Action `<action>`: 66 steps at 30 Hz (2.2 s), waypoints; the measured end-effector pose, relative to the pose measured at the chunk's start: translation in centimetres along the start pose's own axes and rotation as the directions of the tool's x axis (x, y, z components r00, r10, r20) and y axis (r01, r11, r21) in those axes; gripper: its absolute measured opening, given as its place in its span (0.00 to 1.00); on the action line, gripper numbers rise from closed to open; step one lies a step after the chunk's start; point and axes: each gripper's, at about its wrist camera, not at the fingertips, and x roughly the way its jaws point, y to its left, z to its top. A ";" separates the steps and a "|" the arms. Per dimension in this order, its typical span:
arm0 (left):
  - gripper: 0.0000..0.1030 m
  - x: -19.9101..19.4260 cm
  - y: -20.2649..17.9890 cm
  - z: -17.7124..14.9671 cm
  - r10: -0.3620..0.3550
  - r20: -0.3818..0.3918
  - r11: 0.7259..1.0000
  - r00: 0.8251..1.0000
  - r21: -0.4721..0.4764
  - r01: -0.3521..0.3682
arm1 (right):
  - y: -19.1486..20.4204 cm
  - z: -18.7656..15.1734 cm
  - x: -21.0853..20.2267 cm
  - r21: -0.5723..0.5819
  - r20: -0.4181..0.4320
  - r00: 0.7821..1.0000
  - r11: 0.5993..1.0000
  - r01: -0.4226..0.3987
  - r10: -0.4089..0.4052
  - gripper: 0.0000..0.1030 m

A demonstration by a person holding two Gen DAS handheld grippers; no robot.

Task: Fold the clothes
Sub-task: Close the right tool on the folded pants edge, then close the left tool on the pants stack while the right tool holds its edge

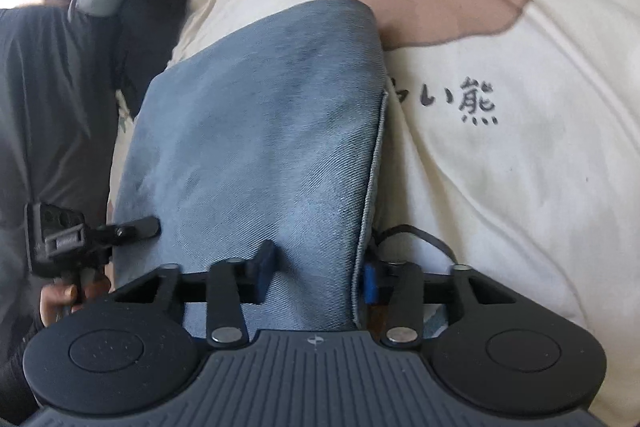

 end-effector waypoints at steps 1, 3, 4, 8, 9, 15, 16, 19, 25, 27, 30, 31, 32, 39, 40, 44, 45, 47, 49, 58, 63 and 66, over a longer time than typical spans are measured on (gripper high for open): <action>0.53 0.0 -0.2 0.0 0.009 0.001 1.000 1.000 0.000 -0.009 | 0.3 0.3 -0.3 -0.011 -0.011 1.000 1.000 0.001 -0.001 0.27; 0.52 0.0 -0.6 0.0 0.024 0.005 1.000 1.000 0.004 -0.024 | 1.3 0.9 -0.7 -0.055 -0.033 0.999 0.998 0.021 -0.023 0.20; 0.51 0.0 -0.8 -0.1 0.028 0.007 1.000 1.000 0.004 -0.028 | 1.9 1.2 -0.9 -0.088 -0.044 0.998 0.996 0.036 -0.040 0.20; 0.48 0.0 -1.1 -0.4 0.030 0.013 1.000 0.999 -0.005 -0.030 | 4.2 2.0 -1.7 -0.209 -0.053 0.993 0.973 0.095 -0.108 0.19; 0.48 0.1 -1.2 -0.6 0.030 0.015 1.000 0.999 -0.009 -0.030 | 4.7 2.3 -1.9 -0.238 -0.053 0.991 0.965 0.107 -0.123 0.19; 0.47 2.1 -2.8 -1.3 0.007 0.018 1.000 1.000 -0.019 -0.007 | 4.5 4.5 -3.9 -0.290 -0.061 0.984 0.946 0.143 -0.168 0.19; 0.47 2.6 -3.2 -1.3 0.002 0.013 1.000 1.000 -0.017 -0.002 | 4.3 4.8 -4.2 -0.291 -0.063 0.982 0.945 0.150 -0.176 0.19; 0.47 4.4 -4.8 -1.2 -0.007 -0.005 1.000 1.000 0.001 0.007 | 2.8 5.6 -5.8 -0.279 -0.068 0.979 0.946 0.167 -0.193 0.19; 0.46 8.0 -7.8 -0.8 -0.021 -0.055 0.999 0.998 0.035 0.023 | -0.2 7.0 -8.6 -0.266 -0.076 0.974 0.946 0.185 -0.212 0.19; 0.46 9.1 -8.8 -0.8 -0.021 -0.068 0.998 0.997 0.050 0.024 | -1.1 7.4 -9.3 -0.264 -0.074 0.973 0.945 0.193 -0.219 0.19; 0.46 10.6 -10.0 -0.8 -0.020 -0.082 0.997 0.996 0.067 0.026 | -2.4 7.8 -10.4 -0.258 -0.073 0.970 0.944 0.206 -0.232 0.19; 0.46 11.1 -10.4 -0.9 -0.020 -0.085 0.997 0.996 0.074 0.027 | -2.8 7.8 -10.7 -0.259 -0.073 0.970 0.943 0.208 -0.234 0.19; 0.46 11.4 -10.7 -1.0 -0.018 -0.088 0.996 0.996 0.082 0.025 | -3.4 7.8 -10.8 -0.258 -0.072 0.970 0.943 0.208 -0.234 0.19; 0.55 12.0 -11.8 -1.3 0.008 -0.111 0.992 0.994 0.128 0.006 | -7.6 7.0 -10.2 -0.170 -0.037 0.983 0.971 0.170 -0.178 0.21; 0.55 11.8 -11.7 -1.3 0.002 -0.108 0.992 0.994 0.129 0.012 | -7.8 6.9 -10.1 -0.175 -0.036 0.984 0.971 0.165 -0.174 0.21; 0.64 11.5 -10.8 -1.5 -0.031 -0.082 0.994 0.996 0.098 0.039 | -8.7 7.3 -9.8 -0.165 -0.050 0.987 0.975 0.146 -0.156 0.23; 0.64 11.6 -10.6 -1.6 -0.040 -0.077 0.995 0.996 0.084 0.046 | -8.6 7.4 -9.7 -0.167 -0.054 0.986 0.975 0.149 -0.160 0.23; 0.66 11.9 -10.1 -1.6 -0.066 -0.070 0.996 0.995 0.056 0.070 | -8.4 7.6 -9.5 -0.173 -0.061 0.984 0.972 0.157 -0.170 0.24; 0.66 12.3 -9.6 -1.5 -0.096 -0.071 0.995 0.993 0.032 0.098 | -8.4 7.7 -9.3 -0.175 -0.067 0.982 0.971 0.163 -0.177 0.25; 0.67 13.3 -9.6 -0.2 -0.136 -0.070 0.989 0.988 0.048 0.140 | -8.8 7.9 -8.8 -0.151 -0.075 0.982 0.976 0.159 -0.172 0.28; 0.61 14.0 -9.9 0.1 -0.159 -0.087 0.986 0.983 0.045 0.163 | -9.1 8.0 -9.0 -0.156 -0.078 0.984 0.977 0.145 -0.158 0.29; 0.49 13.7 -9.7 -0.1 -0.177 -0.077 0.983 0.981 0.035 0.180 | -8.9 8.0 -9.3 -0.175 -0.080 0.985 0.975 0.140 -0.156 0.27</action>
